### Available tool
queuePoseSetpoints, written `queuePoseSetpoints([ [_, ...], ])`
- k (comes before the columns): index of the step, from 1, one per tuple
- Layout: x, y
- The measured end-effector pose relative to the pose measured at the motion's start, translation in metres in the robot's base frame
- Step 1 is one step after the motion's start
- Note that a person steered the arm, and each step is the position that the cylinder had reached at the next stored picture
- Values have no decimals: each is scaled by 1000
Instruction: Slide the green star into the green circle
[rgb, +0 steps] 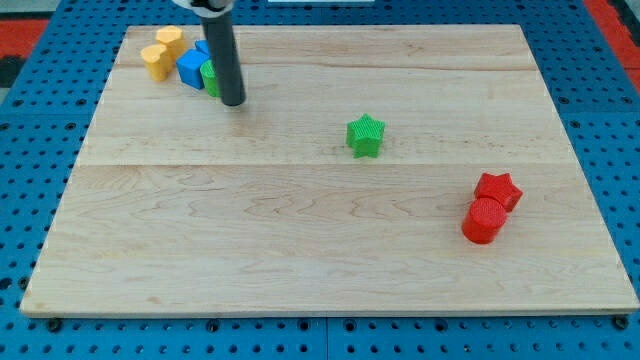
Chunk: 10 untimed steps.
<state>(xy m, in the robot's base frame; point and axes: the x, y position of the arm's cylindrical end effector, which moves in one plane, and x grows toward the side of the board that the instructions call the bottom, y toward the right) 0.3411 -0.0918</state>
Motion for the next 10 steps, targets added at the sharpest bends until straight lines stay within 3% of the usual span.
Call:
queuePoseSetpoints([
  [1, 4, 92],
  [2, 6, 154],
  [3, 42, 187],
  [5, 62, 88],
  [6, 57, 154],
  [7, 104, 188],
  [8, 112, 112],
  [10, 52, 20],
])
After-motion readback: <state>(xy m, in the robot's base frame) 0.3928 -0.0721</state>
